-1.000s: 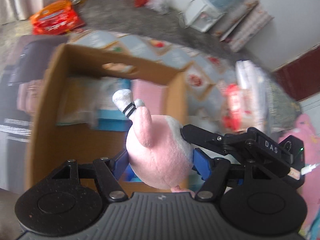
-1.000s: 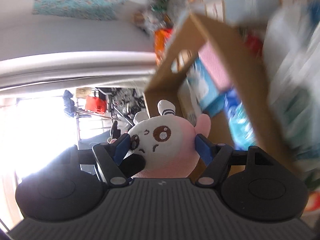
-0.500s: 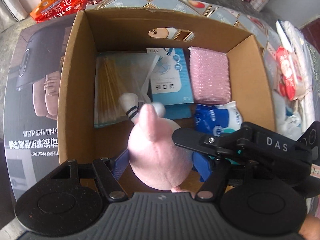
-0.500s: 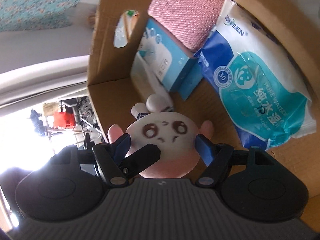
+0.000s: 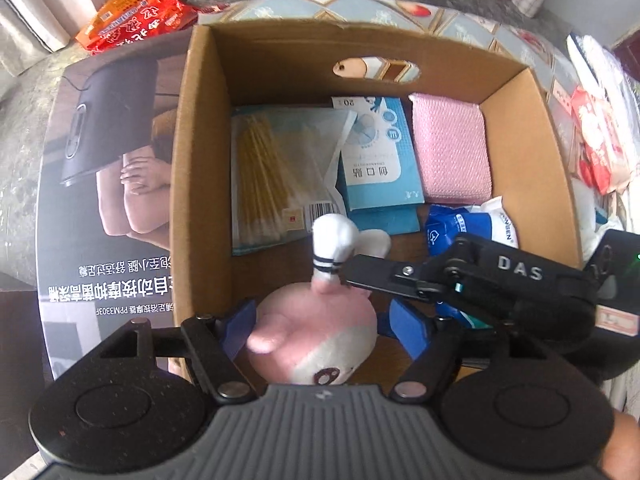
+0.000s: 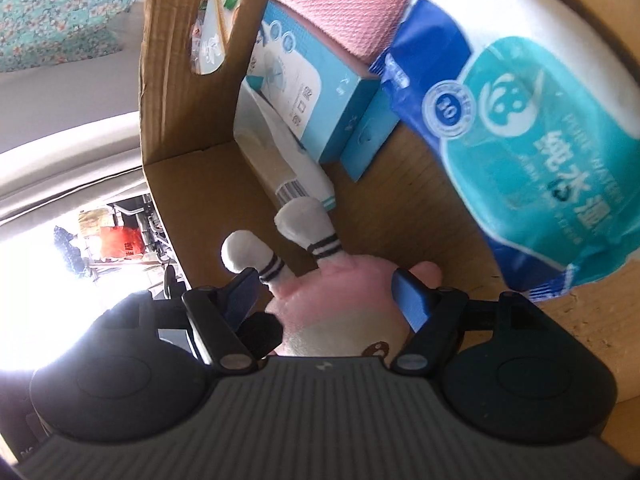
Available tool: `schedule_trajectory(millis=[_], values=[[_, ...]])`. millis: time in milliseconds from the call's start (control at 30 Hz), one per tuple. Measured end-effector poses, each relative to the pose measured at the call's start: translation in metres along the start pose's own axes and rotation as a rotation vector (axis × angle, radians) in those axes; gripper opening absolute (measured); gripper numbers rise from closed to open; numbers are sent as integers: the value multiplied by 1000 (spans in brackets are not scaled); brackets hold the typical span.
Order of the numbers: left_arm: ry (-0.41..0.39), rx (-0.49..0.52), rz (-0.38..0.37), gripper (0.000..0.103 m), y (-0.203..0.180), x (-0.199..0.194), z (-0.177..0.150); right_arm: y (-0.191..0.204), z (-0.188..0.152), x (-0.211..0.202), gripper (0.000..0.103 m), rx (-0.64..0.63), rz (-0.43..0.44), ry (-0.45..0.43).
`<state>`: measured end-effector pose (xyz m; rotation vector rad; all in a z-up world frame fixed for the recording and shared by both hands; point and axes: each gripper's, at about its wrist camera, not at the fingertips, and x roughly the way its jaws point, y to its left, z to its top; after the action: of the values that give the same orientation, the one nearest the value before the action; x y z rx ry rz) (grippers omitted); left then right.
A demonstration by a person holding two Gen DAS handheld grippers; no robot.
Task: Organize soft objects
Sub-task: 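Lower the bunny into the box and open the right tool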
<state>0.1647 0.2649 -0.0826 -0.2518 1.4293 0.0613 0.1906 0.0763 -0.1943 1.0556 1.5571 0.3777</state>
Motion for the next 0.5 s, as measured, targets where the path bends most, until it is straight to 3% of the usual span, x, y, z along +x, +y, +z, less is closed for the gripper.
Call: schedule_trajectory(millis=[333, 500], values=[[-85, -50, 0, 80, 8, -23, -9, 18, 14, 13, 75, -76, 56, 11], [-119, -50, 15, 83, 6, -30, -13, 34, 25, 1, 76, -143, 72, -31]])
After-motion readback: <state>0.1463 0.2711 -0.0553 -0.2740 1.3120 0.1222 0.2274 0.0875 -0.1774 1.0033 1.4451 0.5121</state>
